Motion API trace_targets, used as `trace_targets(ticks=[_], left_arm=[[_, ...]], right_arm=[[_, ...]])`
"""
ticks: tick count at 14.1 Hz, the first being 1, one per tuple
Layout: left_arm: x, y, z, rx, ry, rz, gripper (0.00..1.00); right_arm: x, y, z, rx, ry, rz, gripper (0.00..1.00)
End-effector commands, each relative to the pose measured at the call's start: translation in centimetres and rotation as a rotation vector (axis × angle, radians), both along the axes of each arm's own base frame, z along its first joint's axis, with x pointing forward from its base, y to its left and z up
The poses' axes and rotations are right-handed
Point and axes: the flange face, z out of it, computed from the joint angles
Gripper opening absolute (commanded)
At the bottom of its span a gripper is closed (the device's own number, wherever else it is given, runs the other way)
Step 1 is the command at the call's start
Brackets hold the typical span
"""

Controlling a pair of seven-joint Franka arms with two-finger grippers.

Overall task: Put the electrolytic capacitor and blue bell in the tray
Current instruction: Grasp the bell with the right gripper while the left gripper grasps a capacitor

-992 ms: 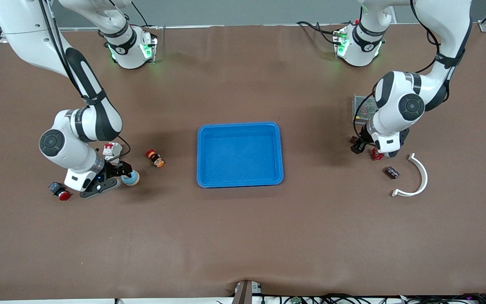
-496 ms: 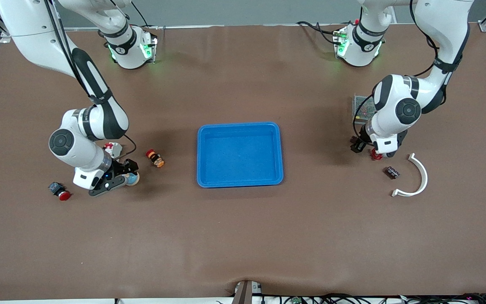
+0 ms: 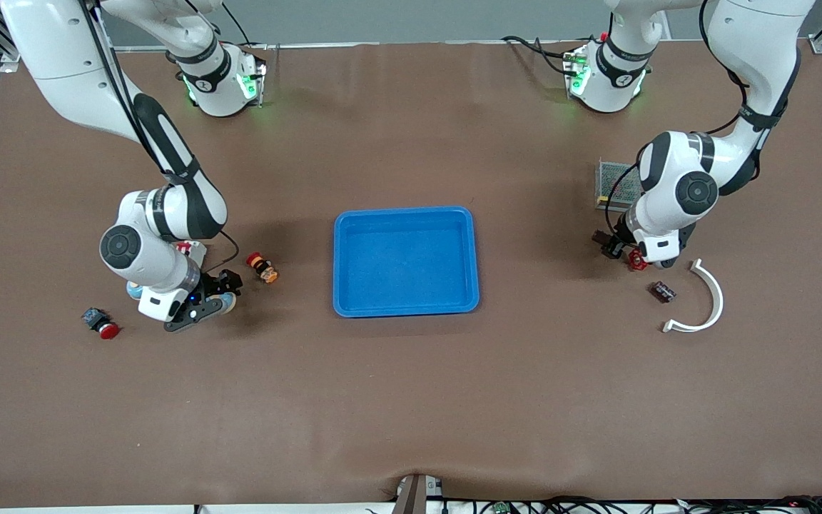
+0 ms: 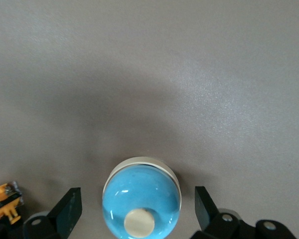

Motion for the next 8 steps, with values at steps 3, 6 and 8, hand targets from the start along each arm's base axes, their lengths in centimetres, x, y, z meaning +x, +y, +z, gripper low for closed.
trace_targets(ticks=[3, 6, 8], left_arm=[[0.4, -0.7, 0.0, 0.009, -0.019, 0.016, 0.32], [0.8, -0.9, 0.2, 0.007, -0.028, 0.013, 0.0], [1.4, -0.9, 1.3, 0.008, -0.043, 0.014, 0.0]], right_arm=[[-0.2, -0.6, -0.2, 0.0, -0.003, 0.002, 1.0], [-0.4, -0.4, -1.2, 0.0, 0.011, 0.004, 1.0], [-0.3, -0.4, -1.2, 0.0, 0.003, 0.005, 1.0]])
